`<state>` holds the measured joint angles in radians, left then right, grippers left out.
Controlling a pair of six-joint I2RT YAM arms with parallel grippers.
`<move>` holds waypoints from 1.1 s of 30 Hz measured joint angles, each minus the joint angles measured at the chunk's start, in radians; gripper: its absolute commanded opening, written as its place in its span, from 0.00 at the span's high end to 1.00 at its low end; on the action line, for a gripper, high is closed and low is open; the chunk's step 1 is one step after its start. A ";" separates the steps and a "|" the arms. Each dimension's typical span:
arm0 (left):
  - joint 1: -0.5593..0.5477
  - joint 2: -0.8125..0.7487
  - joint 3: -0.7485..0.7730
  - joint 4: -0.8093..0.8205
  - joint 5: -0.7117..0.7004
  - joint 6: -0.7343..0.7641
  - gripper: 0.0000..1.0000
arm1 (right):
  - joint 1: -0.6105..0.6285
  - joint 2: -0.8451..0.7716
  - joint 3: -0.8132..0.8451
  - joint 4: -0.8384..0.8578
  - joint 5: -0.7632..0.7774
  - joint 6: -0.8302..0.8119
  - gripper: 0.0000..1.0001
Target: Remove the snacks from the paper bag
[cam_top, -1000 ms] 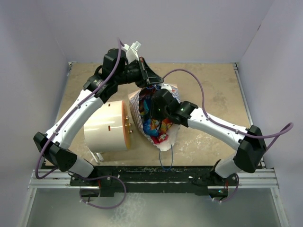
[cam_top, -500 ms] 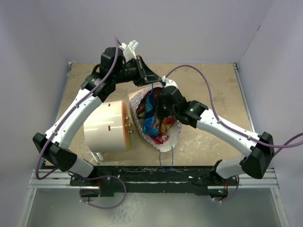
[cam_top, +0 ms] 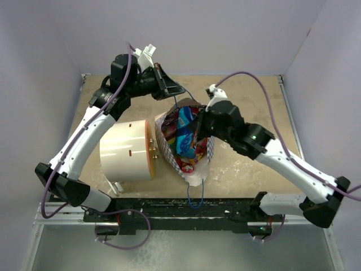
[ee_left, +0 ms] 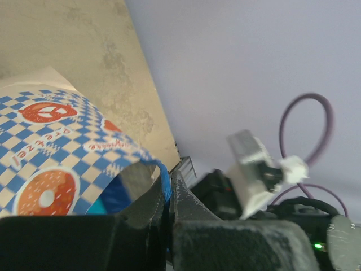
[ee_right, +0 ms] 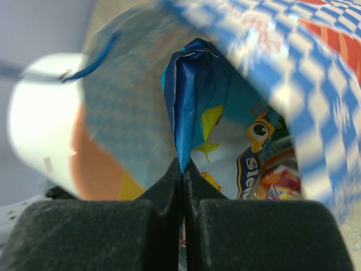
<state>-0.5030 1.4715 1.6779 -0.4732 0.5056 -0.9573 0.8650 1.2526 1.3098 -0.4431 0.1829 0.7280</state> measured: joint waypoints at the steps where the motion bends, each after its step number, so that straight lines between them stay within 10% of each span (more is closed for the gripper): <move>1: 0.008 0.000 0.000 0.001 -0.002 0.000 1.00 | 0.000 -0.033 0.000 0.001 0.000 -0.001 1.00; 22: 0.114 0.046 0.067 -0.025 0.013 0.007 1.00 | 0.000 -0.146 0.239 -0.205 -0.049 -0.121 1.00; 33: 0.115 0.046 0.063 -0.023 0.021 0.007 1.00 | 0.004 -0.223 0.428 -0.212 0.524 -0.205 1.00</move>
<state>-0.3882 1.5173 1.7409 -0.4957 0.5266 -0.9504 0.8692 1.0294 1.7378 -0.6556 0.7067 0.5232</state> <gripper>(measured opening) 0.012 0.005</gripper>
